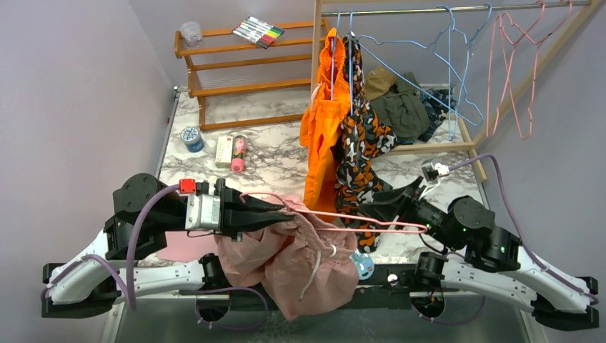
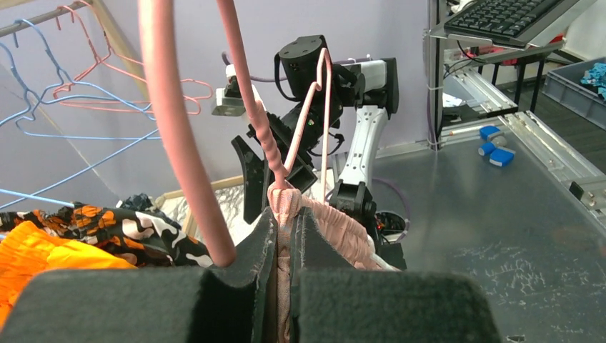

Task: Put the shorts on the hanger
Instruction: Hang the shorts on the hanger.

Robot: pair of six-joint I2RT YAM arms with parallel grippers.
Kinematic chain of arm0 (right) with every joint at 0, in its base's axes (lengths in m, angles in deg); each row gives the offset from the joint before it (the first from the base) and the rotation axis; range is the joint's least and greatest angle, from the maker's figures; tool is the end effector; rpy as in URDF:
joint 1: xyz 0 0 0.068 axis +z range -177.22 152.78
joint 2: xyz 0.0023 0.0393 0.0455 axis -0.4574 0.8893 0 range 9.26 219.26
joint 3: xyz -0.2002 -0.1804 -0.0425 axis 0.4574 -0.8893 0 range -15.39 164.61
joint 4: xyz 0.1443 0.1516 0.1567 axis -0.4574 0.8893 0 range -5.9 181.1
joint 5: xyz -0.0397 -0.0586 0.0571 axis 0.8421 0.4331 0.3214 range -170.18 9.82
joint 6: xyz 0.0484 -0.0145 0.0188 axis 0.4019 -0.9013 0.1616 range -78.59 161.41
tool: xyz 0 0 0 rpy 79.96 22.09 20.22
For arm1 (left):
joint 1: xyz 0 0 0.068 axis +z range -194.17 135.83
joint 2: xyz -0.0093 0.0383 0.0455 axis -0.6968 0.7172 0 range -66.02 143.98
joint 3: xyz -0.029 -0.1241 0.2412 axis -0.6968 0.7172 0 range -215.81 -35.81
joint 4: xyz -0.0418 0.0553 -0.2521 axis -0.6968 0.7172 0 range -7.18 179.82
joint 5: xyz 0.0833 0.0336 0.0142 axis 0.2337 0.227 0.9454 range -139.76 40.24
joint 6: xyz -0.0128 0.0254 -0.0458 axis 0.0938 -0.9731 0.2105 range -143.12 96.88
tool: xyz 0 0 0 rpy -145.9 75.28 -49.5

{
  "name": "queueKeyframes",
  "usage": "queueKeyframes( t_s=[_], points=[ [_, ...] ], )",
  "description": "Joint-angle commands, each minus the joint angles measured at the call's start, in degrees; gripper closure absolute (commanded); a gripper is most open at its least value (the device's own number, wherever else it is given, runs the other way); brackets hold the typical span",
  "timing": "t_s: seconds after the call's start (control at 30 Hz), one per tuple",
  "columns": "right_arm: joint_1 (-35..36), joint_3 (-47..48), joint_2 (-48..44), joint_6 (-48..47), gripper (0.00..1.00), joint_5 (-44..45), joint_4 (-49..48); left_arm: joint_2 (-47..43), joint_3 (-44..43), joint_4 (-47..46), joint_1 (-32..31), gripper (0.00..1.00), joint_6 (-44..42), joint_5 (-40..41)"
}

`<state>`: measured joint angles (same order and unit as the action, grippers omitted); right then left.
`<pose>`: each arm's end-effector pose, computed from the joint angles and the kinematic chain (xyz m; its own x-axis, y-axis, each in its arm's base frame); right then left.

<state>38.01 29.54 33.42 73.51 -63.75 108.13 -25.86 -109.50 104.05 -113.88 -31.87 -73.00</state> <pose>0.0490 0.0820 0.3583 -0.4202 0.3060 -0.8543 -0.6248 0.5851 0.5169 0.0193 -0.0926 0.4919 0.2245 -0.2040 -0.9529 0.9727 -0.0121 0.2318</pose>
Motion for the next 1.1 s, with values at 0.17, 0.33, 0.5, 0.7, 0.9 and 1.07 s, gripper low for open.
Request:
queueKeyframes(
  t_s=[0.17,0.33,0.5,0.7,0.9,1.07],
  points=[
    [0.0,-0.6,2.0,-1.1,0.29,-10.2,4.0,-1.0,-0.1,-2.1,0.1,1.0,1.3,2.3],
    [0.0,-0.5,3.4,-1.8,0.29,-14.6,4.1,-0.7,-0.4,-1.8,0.1,1.0,1.4,2.2],
    [0.1,-0.4,4.7,-2.4,0.3,-17.4,4.6,-0.7,-0.8,-1.4,0.0,1.0,1.9,1.9],
    [0.1,-0.8,4.5,-2.2,0.32,-19.2,7.6,-0.8,-1.4,-0.9,0.1,1.0,2.5,1.6],
    [0.0,-2.5,3.5,-2.6,0.34,-21.4,8.8,-1.2,-1.1,-0.8,0.0,1.0,2.5,1.5],
    [0.1,-3.6,4.7,-2.3,0.34,-22.4,7.0,-0.7,-1.4,-0.8,0.1,1.0,2.5,0.9]
  ],
)
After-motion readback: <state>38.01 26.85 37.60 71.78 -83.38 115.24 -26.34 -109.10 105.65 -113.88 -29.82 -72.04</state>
